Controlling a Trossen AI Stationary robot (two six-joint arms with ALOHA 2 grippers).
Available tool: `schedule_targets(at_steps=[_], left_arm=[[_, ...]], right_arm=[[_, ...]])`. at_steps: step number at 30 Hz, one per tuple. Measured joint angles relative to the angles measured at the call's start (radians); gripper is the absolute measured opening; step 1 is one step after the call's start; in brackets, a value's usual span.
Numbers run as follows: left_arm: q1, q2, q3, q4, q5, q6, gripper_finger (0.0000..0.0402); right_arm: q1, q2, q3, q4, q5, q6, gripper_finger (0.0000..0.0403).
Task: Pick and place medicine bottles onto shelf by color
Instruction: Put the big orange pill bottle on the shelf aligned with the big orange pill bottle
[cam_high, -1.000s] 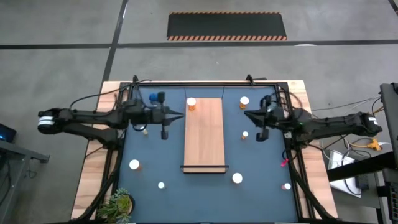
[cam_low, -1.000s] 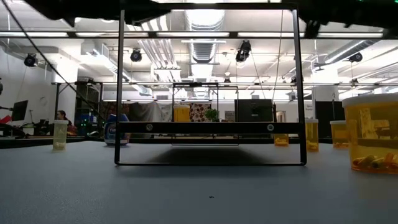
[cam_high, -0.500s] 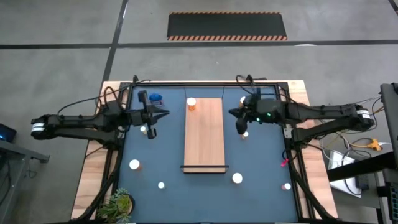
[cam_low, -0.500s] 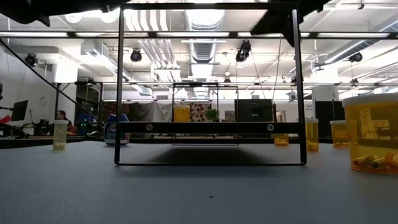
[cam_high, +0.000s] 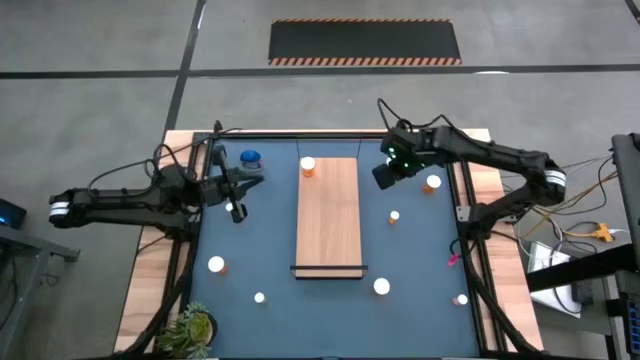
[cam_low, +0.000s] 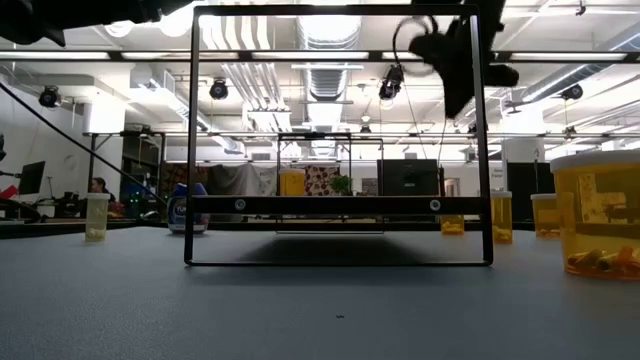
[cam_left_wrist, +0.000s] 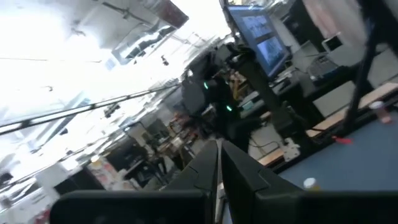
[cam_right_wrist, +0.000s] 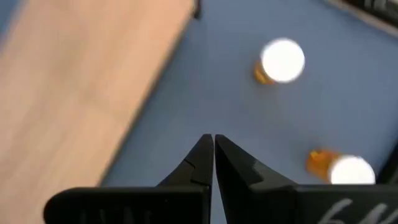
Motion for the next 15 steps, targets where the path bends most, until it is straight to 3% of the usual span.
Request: schedule_targets(at_steps=[10,15], left_arm=[[0.0,-0.026,-0.013,-0.009,-0.151,0.013,0.0004],[0.0,-0.03,-0.013,-0.01,-0.157,0.014,0.0004]], right_arm=[[-0.223,0.112,-0.005,-0.005,-0.017,-0.081,0.0014],[-0.304,0.165,-0.005,-0.005,-0.036,-0.105,0.0062]])
